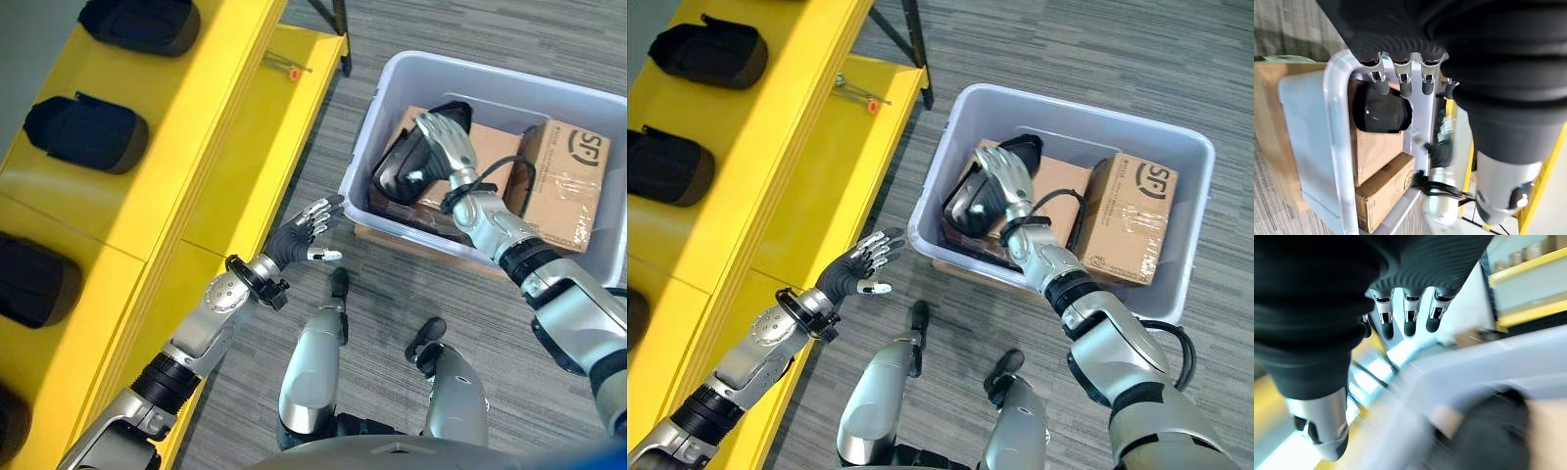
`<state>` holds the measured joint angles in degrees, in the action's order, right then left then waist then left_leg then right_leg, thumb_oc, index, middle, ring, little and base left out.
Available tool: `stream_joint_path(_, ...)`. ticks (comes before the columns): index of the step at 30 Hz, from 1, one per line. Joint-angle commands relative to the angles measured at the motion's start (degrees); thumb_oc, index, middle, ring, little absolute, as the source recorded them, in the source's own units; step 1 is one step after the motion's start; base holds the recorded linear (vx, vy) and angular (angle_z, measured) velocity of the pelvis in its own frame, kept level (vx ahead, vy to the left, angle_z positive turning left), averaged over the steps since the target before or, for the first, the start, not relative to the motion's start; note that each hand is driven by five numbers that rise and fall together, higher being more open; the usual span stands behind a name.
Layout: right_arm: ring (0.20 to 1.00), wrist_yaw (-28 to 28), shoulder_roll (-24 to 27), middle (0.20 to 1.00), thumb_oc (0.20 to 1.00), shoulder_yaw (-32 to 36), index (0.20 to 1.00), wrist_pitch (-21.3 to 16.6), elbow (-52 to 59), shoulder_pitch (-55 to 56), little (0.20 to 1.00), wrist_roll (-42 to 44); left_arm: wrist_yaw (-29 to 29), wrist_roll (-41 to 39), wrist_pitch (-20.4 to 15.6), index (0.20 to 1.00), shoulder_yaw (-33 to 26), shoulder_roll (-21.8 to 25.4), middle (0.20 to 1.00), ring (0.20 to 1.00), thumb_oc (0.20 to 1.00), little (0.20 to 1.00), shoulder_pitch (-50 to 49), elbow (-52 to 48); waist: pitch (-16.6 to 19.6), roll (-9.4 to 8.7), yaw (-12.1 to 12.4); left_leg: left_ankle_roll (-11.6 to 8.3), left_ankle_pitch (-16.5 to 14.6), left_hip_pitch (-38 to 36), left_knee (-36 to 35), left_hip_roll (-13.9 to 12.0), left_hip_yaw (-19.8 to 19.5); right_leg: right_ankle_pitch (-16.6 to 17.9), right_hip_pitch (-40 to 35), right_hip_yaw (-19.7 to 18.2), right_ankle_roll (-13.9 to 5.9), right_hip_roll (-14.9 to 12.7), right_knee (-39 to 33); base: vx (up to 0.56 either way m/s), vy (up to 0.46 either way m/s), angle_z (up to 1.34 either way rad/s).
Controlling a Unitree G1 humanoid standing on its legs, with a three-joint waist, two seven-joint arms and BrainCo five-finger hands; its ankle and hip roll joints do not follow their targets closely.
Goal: Move parts from the plastic box to the shelf.
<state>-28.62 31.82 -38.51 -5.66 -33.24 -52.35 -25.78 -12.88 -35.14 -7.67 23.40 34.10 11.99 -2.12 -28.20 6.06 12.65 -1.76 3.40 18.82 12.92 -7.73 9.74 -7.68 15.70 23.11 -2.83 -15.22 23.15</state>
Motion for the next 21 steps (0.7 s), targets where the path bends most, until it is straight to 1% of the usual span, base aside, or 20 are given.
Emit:
stream_joint_path(1,1.0,-5.9,1.5,1.0,1.0,4.8,1.0,0.6,4.4,0.0,1.0,2.1,1.5,2.2,-8.3,1.0,-1.4,-2.4,1.0,1.0,1.0,1.0,-0.1,-5.6,-1.6,-0.27,-0.7,-1.45,-1.1,-1.8,-0.2,-0.7,-2.3,2.4,-1.9,-2.2,-3.06,0.0,0.6,-0.05,0.103,-0.28)
stream_joint_path(2,1.0,-7.1,1.6,1.0,1.0,6.9,1.0,2.1,9.3,2.5,1.0,1.8,2.1,2.5,-10.1,1.0,-2.1,-2.7,1.0,1.0,1.0,1.0,0.3,-6.6,-1.6,-0.32,-2.2,-1.61,-1.4,-2.8,-0.4,-0.9,-1.9,2.2,-2.1,-3.0,-2.95,0.4,0.4,0.01,0.063,-0.22)
stream_joint_path(3,1.0,-8.3,1.7,1.0,1.0,8.1,1.0,3.6,11.9,4.5,1.0,1.3,2.4,2.7,-11.3,1.0,-2.4,-2.8,1.0,1.0,1.0,1.0,0.3,-7.2,-1.6,-0.37,-3.1,-1.7,-1.5,-3.6,-0.7,-1.0,-1.5,2.2,-2.4,-3.5,-2.93,0.6,0.0,0.01,0.063,-0.12)
stream_joint_path(6,1.0,-9.1,1.6,1.0,1.0,11.5,1.0,6.7,17.1,10.5,1.0,-0.9,4.0,4.3,-12.9,1.0,-3.5,-3.5,1.0,1.0,1.0,1.0,1.4,-8.9,-1.6,-0.71,-6.1,-1.95,-2.1,-6.1,-1.6,-1.4,0.1,2.8,-3.4,-5.2,-3.09,0.7,-1.7,0.03,0.089,-0.36)
stream_joint_path(7,1.0,-7.7,1.9,1.0,1.0,13.6,1.0,8.9,20.5,16.3,1.0,-2.8,5.4,3.8,-13.1,1.0,-4.5,-4.4,1.0,1.0,1.0,1.0,2.4,-10.3,-1.6,-0.97,-8.8,-2.1,-2.7,-8.0,-2.0,-2.0,1.6,2.8,-3.9,-6.8,-3.02,0.9,-2.4,0.06,0.126,-0.4)
stream_joint_path(9,1.0,-7.3,1.7,1.0,1.0,14.2,1.0,8.9,21.0,18.9,1.0,-2.7,6.1,4.5,-13.0,1.0,-4.8,-4.7,1.0,1.0,1.0,1.0,2.7,-10.6,-1.6,-1.1,-9.9,-2.16,-2.9,-8.9,-2.1,-2.3,2.2,2.7,-4.3,-7.5,-2.91,1.1,-2.6,0.05,0.08,-0.39)
stream_joint_path(11,1.0,-5.8,2.4,1.0,1.0,15.5,1.0,8.2,21.9,24.0,1.0,-3.1,6.7,4.1,-12.8,1.0,-5.3,-5.1,1.0,1.0,1.0,1.0,2.5,-10.9,-1.4,-1.38,-11.5,-2.22,-3.2,-10.0,-2.2,-2.7,2.9,2.5,-4.6,-8.4,-2.83,1.3,-2.5,0.05,0.052,-0.47)
stream_joint_path(12,1.0,-5.2,2.5,1.0,1.0,15.8,1.0,8.1,22.2,25.5,1.0,-2.5,7.1,4.5,-12.9,1.0,-5.5,-5.3,1.0,1.0,1.0,1.0,2.4,-10.9,-1.3,-1.47,-11.9,-2.21,-3.3,-10.4,-2.3,-2.8,3.1,2.5,-4.6,-8.7,-2.82,1.3,-2.4,0.05,0.047,-0.21)
stream_joint_path(16,1.0,-3.1,2.8,1.0,1.0,16.7,1.0,6.6,23.3,31.6,1.0,0.5,8.9,8.3,-12.9,1.0,-6.3,-5.7,1.0,1.0,1.0,1.0,2.2,-10.8,-0.6,-1.87,-14.0,-2.23,-3.6,-11.8,-2.9,-3.0,4.1,2.3,-4.8,-10.4,-2.77,1.7,-2.5,0.05,0.038,-0.17)
stream_joint_path(17,1.0,-2.6,2.5,1.0,1.0,17.1,1.0,5.6,24.2,33.5,1.0,1.4,10.7,9.9,-12.1,1.0,-6.6,-6.2,1.0,1.0,1.0,1.0,2.7,-10.8,-0.2,-1.97,-14.9,-2.26,-3.6,-12.4,-3.1,-3.1,4.5,2.3,-4.8,-11.0,-2.81,1.9,-2.7,0.08,0.059,-0.2)
stream_joint_path(18,1.0,-2.3,2.2,1.0,1.0,17.4,1.0,5.5,25.2,34.6,1.0,2.0,11.8,10.7,-11.9,1.0,-6.6,-6.7,1.0,1.0,1.0,1.0,3.7,-10.5,0.1,-2.0,-15.7,-2.31,-3.6,-12.7,-3.3,-3.1,4.9,2.4,-4.8,-11.5,-2.87,2.0,-3.1,0.07,0.061,-0.21)
stream_joint_path(19,1.0,-2.4,2.1,1.0,1.0,17.4,1.0,5.3,25.4,34.9,1.0,2.4,12.3,10.7,-11.4,1.0,-6.6,-7.0,1.0,1.0,1.0,1.0,4.1,-10.4,0.2,-1.97,-15.9,-2.35,-3.6,-12.8,-3.4,-3.1,5.0,2.5,-4.7,-11.7,-2.9,2.1,-3.2,0.08,0.097,-0.24)
stream_joint_path(20,1.0,-1.7,1.9,1.0,1.0,17.3,1.0,5.3,25.9,35.3,1.0,2.8,14.5,11.3,-9.5,1.0,-6.5,-8.1,1.0,1.0,1.0,1.0,6.0,-9.4,0.4,-1.78,-17.1,-2.49,-3.6,-13.2,-3.6,-3.2,5.5,2.6,-4.6,-12.5,-2.99,2.3,-3.5,0.06,0.1,-0.15)
stream_joint_path(21,1.0,-1.2,2.0,1.0,1.0,17.2,1.0,5.2,26.1,35.4,1.0,3.0,16.1,12.0,-8.7,1.0,-6.4,-8.6,1.0,1.0,1.0,1.0,7.0,-8.7,0.5,-1.7,-17.6,-2.54,-3.6,-13.2,-3.6,-3.2,5.8,2.6,-4.4,-12.9,-3.01,2.4,-3.6,0.06,0.116,-0.09)
